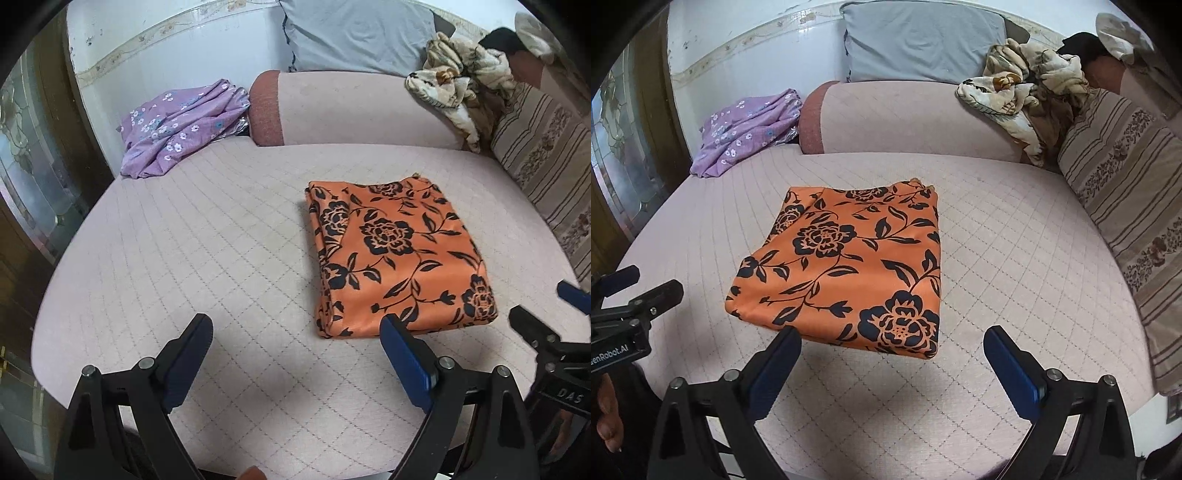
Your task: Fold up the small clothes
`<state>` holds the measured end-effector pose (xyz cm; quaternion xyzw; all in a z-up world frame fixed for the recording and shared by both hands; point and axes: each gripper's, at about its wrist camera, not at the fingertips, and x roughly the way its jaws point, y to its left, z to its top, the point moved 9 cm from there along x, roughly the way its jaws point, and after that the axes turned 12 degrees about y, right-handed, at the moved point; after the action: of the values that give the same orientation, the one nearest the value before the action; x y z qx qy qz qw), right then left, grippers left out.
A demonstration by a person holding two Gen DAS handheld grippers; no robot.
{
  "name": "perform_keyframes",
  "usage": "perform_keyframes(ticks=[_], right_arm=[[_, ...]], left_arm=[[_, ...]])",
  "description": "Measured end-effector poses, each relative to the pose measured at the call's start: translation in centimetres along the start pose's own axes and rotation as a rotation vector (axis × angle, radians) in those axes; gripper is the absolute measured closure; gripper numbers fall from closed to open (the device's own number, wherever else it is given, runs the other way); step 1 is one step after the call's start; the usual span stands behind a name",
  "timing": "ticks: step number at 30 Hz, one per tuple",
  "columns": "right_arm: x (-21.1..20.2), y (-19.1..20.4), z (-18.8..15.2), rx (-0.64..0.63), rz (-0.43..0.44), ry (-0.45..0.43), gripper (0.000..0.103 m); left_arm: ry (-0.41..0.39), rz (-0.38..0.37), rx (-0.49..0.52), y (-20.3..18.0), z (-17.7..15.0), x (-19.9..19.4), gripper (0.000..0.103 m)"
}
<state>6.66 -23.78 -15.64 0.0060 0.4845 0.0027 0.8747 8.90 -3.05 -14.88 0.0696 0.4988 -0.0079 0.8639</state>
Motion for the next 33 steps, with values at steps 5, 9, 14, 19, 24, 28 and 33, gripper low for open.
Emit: perform_keyframes(ticks=[5,9,14,19,24,28,33], right_arm=[[-0.1,0.0,0.5,-0.006,-0.004,-0.005,0.003],[-0.2,0.1,0.9,-0.014,-0.007,-0.008,0.003],[0.2,-0.1,1.3,-0.020,-0.018,0.003,0.003],[0.8,-0.6,1.3,0.000,-0.022,0.023,0.003],[1.2,-0.6,1.6,0.017,-0.011,0.040,0.003],[1.5,-0.6,2.0,0.030,-0.005,0.046,0.003],[2.1,-0.5,2.4,0.028,-0.005,0.059,0.002]], left_arm=[[-0.012,0.015,0.010,-0.3,0.3,-0.1,0.011],[-0.034,0.041,0.014,-0.4,0.8,-0.3,0.011],[-0.017,0.011,0.006,-0.8,1.2,0.2,0.011],[-0.013,-0.016,-0.010,-1.2,1.6,0.6,0.011],[-0.004,-0.033,-0.027,-1.6,2.2,1.1,0.011],[-0.001,-0.045,-0.038,-2.0,2.8,1.5,0.011],[0.010,-0.056,-0.036,-2.4,3.4,2.2,0.011]])
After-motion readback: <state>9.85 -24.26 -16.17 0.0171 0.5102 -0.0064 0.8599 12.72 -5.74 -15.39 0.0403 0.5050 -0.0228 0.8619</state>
